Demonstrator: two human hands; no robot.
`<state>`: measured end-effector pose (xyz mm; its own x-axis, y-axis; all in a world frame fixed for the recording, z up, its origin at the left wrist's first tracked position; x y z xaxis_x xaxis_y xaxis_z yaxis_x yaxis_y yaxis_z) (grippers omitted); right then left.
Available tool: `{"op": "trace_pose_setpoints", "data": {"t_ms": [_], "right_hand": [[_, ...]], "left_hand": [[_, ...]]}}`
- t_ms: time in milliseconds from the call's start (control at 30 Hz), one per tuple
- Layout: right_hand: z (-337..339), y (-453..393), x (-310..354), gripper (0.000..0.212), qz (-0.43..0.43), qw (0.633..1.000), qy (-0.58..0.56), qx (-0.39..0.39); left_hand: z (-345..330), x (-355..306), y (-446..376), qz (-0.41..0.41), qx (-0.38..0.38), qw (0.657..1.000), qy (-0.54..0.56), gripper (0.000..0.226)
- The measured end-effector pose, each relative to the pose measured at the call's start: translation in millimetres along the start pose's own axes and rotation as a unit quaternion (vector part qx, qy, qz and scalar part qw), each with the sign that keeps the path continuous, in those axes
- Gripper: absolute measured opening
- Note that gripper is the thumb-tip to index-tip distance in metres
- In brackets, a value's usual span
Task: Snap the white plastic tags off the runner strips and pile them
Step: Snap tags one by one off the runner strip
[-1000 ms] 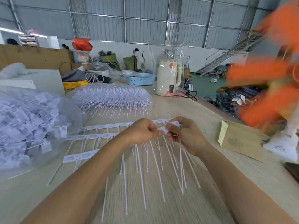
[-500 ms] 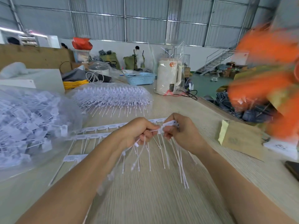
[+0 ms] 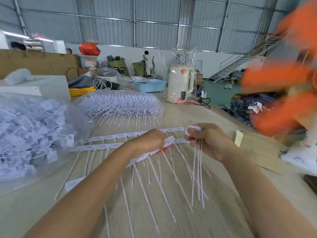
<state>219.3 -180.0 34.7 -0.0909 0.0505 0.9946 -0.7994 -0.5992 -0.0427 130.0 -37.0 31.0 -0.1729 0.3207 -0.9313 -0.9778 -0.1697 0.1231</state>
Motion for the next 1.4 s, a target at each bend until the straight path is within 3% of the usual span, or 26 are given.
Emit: {"op": "trace_pose_setpoints", "data": {"t_ms": [133,300,433,500,633,867,1067,1167,1267,1300,1333,1400], "right_hand": [[-25.1,6.2,-9.5,0.016,0.007,0.983,0.177,0.053],[-35.8,5.5,-11.8,0.018,0.024,0.988,0.153,0.021],[-22.8,2.6,-6.4,0.016,0.033,0.99,0.133,-0.031],[-22.2,4.3,-5.6,0.011,0.036,0.989,0.141,-0.017],[-26.2,9.1,-3.9,0.005,0.073,0.987,0.139,0.029],[-26.3,9.6,1.4,0.01,0.135,0.971,0.197,-0.005],[-35.5,11.6,7.9,0.039,0.241,0.917,0.311,-0.064],[-33.9,9.4,4.9,0.04,0.253,0.899,0.347,-0.088],[-16.4,5.5,3.5,0.03,0.243,0.848,0.443,-0.157],[-1.6,1.6,2.2,0.027,0.205,0.854,0.439,-0.189],[13.4,-1.8,-0.5,0.024,0.151,0.892,0.374,-0.204],[30.2,-5.4,-5.3,0.022,0.054,0.971,0.149,-0.177]], "left_hand": [[-4.5,-2.1,-0.6,-0.045,0.025,0.994,-0.092,0.012],[-4.2,-4.1,-0.6,-0.059,0.015,0.996,-0.066,0.035],[6.2,0.8,1.3,-0.033,-0.005,0.997,-0.064,0.014],[7.3,2.1,2.2,-0.034,0.0,0.999,-0.006,0.02],[11.5,0.9,0.0,-0.043,-0.03,0.999,0.002,0.028],[9.2,-0.2,-3.4,-0.036,-0.04,0.993,0.104,0.028],[13.6,4.8,-3.2,0.043,-0.006,0.985,0.169,0.039],[10.5,1.8,-3.2,0.044,-0.014,0.988,0.15,0.03],[8.1,-0.6,-0.6,0.044,0.001,0.989,0.142,0.03],[8.6,-1.9,0.7,0.036,0.005,0.991,0.13,0.031],[10.0,-3.8,1.8,0.022,0.003,0.993,0.112,0.029],[11.0,-8.1,3.2,-0.017,0.001,0.996,0.09,0.024]]}}
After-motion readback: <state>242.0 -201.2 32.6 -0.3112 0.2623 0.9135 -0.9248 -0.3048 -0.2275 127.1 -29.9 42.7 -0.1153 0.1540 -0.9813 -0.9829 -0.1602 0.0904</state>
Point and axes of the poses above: each hand's wrist, its own y-axis away from the middle knuckle, its own z-axis out of the back of the hand, x = y × z, the point moved 4 cm from there along -y, towards the middle knuckle, and after that the axes turned 14 degrees about y, right-handed, at the moved point
